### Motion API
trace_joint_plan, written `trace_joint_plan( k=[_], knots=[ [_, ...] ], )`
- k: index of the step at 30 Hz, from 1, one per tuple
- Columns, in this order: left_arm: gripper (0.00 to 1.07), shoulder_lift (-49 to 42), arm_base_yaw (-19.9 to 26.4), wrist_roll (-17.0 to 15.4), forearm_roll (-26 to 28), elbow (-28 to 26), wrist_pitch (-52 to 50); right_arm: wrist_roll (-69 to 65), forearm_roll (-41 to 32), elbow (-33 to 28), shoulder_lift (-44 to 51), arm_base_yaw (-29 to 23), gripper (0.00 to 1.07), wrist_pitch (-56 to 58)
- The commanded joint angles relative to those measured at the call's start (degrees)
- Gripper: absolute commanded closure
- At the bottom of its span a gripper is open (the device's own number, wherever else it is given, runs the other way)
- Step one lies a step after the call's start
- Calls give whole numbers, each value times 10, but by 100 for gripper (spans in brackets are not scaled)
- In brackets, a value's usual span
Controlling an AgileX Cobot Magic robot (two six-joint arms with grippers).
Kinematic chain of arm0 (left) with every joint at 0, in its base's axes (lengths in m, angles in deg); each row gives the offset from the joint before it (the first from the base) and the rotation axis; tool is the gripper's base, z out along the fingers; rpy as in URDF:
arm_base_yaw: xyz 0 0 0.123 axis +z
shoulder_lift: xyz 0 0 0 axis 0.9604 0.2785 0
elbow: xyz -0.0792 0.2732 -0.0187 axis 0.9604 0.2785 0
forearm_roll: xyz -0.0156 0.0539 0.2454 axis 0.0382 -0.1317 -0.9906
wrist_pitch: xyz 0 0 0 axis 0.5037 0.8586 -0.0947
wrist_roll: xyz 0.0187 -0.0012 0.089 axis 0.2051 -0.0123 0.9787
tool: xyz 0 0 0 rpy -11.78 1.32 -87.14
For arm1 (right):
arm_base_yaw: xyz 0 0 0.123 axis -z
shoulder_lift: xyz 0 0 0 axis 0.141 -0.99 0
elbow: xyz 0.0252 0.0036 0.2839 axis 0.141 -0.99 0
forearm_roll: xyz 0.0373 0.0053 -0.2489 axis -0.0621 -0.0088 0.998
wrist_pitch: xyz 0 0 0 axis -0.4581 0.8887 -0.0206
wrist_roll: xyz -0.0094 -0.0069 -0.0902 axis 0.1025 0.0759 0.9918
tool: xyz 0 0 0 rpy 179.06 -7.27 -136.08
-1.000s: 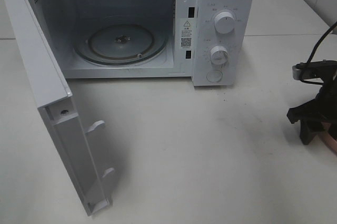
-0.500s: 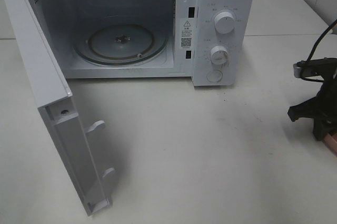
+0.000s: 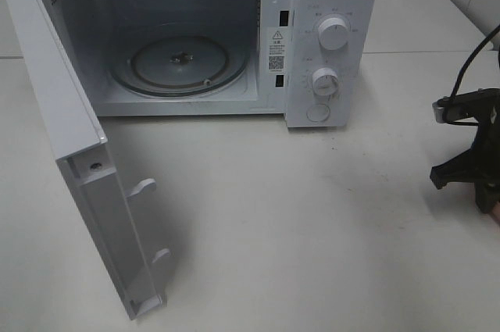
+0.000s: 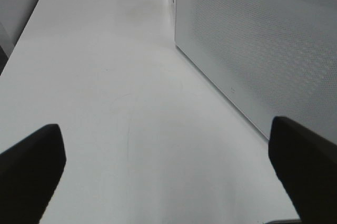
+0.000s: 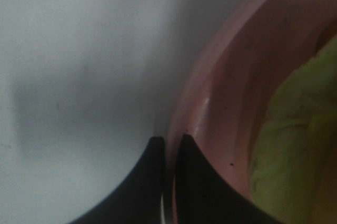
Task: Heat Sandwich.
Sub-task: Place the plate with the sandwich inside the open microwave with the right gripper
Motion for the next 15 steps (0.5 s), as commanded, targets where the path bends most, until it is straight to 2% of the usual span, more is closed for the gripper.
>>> trace_joint_plan(
  k=[1, 15],
  knots=[
    [5, -15, 1, 0, 0, 2, -1, -29, 28, -3, 0, -19, 107, 23],
    [5, -15, 1, 0, 0, 2, -1, -65, 73, -3, 54, -63, 107, 94]
  ],
)
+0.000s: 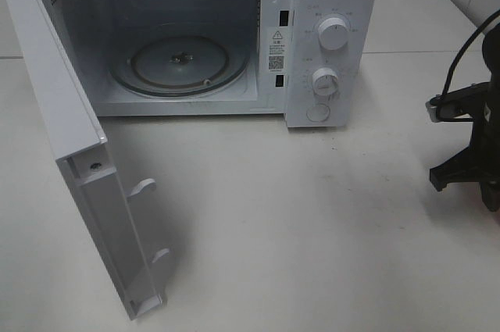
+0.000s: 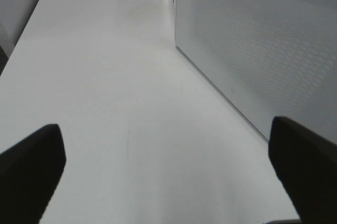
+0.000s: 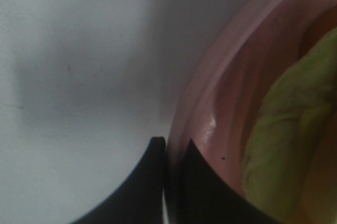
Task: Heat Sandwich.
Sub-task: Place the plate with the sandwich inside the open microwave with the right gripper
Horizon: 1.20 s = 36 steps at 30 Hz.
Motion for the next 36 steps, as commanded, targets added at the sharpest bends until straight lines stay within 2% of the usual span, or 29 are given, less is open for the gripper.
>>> trace_joint_plan(
  k=[1, 15, 28, 36],
  knots=[
    [5, -15, 1, 0, 0, 2, -1, -10, 18, -3, 23, -14, 107, 32],
    [5, -15, 1, 0, 0, 2, -1, -15, 13, -6, 83, -96, 106, 100],
    [5, -15, 1, 0, 0, 2, -1, -15, 13, -6, 130, -197, 106, 128],
    [5, -15, 1, 0, 0, 2, -1, -14, 14, -6, 130, -282, 106, 129]
  ],
)
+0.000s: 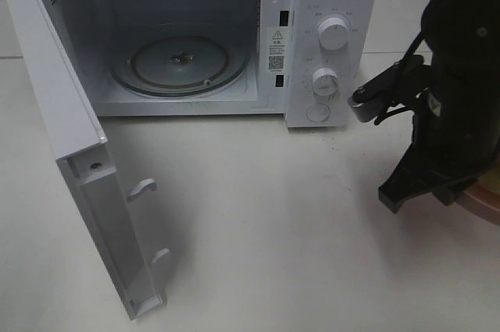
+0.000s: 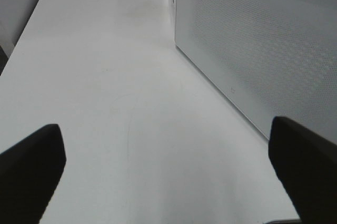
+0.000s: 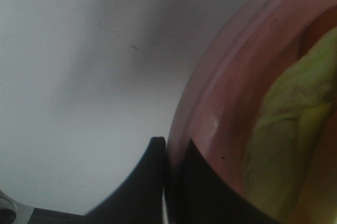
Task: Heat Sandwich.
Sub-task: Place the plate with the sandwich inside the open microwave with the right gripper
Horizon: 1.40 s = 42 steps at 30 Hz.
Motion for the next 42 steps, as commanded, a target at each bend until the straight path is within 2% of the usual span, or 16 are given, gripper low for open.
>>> trace_joint_plan(
  k=[1, 10, 14, 25, 42],
  knots=[
    [5, -15, 1, 0, 0, 2, -1, -1, 12, -1, 5, -33, 105, 6],
    [5, -15, 1, 0, 0, 2, -1, 5, 18, -1, 5, -99, 105, 5],
    [5, -15, 1, 0, 0, 2, -1, 20, 25, -1, 5, -143, 105, 5],
    [5, -15, 1, 0, 0, 2, -1, 64, 37, -1, 5, -209, 105, 0],
    [5, -15, 1, 0, 0, 2, -1, 230, 48, -1, 5, -217, 105, -68]
  ],
)
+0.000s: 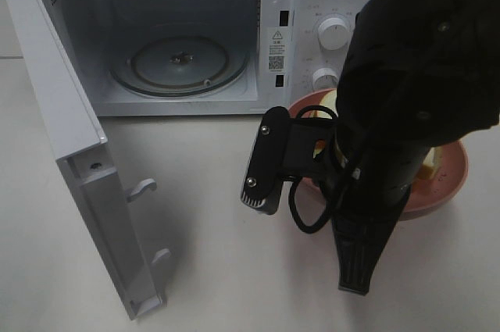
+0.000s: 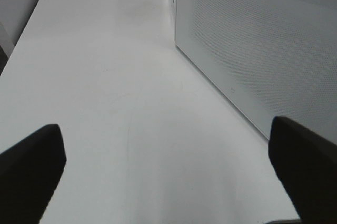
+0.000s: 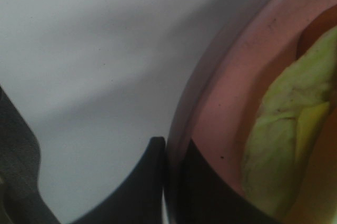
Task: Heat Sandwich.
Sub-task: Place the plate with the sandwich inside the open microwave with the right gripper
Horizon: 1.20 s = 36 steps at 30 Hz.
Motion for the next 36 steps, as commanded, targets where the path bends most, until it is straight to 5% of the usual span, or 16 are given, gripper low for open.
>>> trace_joint_plan(
  k=[1, 20, 36],
  knots=[
    [5, -15, 1, 0, 0, 2, -1, 38, 18, -1, 5, -3, 105, -14],
    [5, -15, 1, 0, 0, 2, -1, 234, 29, -1, 5, -1, 104, -78],
    [5, -15, 1, 0, 0, 2, -1, 508, -40, -1, 5, 72, 107, -153]
  ],
)
